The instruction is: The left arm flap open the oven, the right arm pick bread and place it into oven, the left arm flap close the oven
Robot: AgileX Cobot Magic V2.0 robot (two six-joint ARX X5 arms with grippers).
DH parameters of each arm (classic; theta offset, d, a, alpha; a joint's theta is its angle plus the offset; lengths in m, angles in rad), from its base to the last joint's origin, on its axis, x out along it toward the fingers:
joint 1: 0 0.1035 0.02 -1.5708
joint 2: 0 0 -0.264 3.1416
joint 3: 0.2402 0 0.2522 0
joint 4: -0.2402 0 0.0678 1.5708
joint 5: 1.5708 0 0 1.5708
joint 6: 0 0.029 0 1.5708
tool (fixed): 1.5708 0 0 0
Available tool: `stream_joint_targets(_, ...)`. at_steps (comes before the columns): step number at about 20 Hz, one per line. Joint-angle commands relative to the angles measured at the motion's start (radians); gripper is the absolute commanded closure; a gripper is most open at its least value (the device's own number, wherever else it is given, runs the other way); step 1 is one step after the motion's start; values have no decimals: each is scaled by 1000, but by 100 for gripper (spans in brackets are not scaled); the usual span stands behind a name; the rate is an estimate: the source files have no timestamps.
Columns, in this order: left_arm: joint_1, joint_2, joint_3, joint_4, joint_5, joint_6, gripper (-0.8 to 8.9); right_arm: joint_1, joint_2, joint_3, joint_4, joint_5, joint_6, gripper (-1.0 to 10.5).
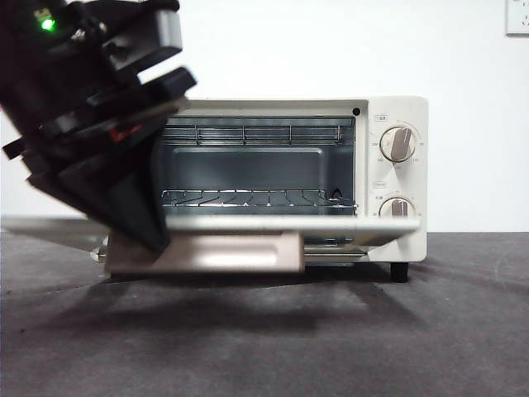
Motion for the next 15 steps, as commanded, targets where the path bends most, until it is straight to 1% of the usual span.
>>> stream_joint_targets(1,-19,13,3,13,-8,-13,798,5,-1,17,10,-2,3,819)
stream_joint_targets(4,-26,11,3,20,59,-18,798,5,-1,17,10,-2,3,819)
stream_joint_targets(7,-27,-31,10,0,68,-24,798,5,0,17,10,-13,5,819)
stream_joint_targets(10,-27,-142,28,-51,68,-24,798,5,27,16,26,-68,24,819)
stream_joint_targets(12,-27,-237,49,-94,68,-24,798,5,73,16,69,-117,38,819)
stream_joint_targets(13,-27,-285,64,-124,64,-24,798,5,98,16,96,-143,41,819)
stream_joint_targets(15,-26,-372,109,-201,42,-28,798,6,149,16,143,-169,41,819)
